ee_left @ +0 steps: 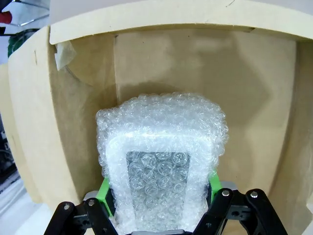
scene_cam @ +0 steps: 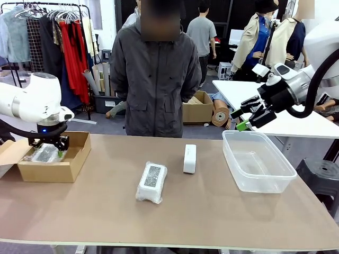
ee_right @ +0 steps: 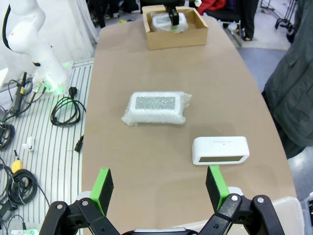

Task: Separate and place wrapped and unwrapped clocks.
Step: If the picked Digital clock is wrapped, place it in the Package Box ; if not, place it in the Organizing box.

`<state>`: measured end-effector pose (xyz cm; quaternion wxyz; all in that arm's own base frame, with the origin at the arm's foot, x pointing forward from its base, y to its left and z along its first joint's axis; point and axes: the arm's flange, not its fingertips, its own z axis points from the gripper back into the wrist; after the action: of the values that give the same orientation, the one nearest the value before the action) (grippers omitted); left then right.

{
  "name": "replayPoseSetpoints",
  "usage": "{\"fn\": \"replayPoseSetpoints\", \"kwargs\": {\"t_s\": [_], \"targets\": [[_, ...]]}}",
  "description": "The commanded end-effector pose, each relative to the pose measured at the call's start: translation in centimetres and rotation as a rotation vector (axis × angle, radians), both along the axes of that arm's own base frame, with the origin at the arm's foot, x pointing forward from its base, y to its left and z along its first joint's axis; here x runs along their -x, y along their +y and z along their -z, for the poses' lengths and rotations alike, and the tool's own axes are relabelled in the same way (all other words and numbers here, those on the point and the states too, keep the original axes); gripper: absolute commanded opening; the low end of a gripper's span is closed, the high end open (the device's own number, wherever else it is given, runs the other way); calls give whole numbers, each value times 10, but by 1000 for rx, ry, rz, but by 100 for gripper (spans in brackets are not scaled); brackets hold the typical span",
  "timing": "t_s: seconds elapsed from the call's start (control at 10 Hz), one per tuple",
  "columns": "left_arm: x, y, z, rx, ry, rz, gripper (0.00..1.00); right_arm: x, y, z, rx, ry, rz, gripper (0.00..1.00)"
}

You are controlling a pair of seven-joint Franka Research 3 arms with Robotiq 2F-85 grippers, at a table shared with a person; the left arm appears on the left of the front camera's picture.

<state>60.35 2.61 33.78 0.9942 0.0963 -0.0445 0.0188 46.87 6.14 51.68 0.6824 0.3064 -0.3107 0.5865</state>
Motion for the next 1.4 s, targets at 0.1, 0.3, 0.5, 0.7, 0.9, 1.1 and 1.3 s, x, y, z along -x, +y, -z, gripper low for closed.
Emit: {"fn": "replayPoseSetpoints", "kwargs": {"t_s": [0.1,0.3,0.5,0.7,0.9,1.1,1.3], "targets": [[-4,-2,0,-50,14,-24,19,1,0,0,0,-3,-3,100],[-3,-1,-6,-50,5,-33,57,1,0,0,0,-3,-3,100],[0,-2,-11,-46,8,-31,95,1,0,0,0,-3,-3,100],[4,-4,-16,-43,6,-33,100,1,0,0,0,-3,-3,100],[6,-6,-19,-43,-1,-26,100,1,0,0,0,-3,-3,100],[11,-8,-25,-27,-1,-5,100,1,0,0,0,-3,-3,100],[20,-10,-38,18,-2,25,100,1,0,0,0,-3,-3,100]]}}
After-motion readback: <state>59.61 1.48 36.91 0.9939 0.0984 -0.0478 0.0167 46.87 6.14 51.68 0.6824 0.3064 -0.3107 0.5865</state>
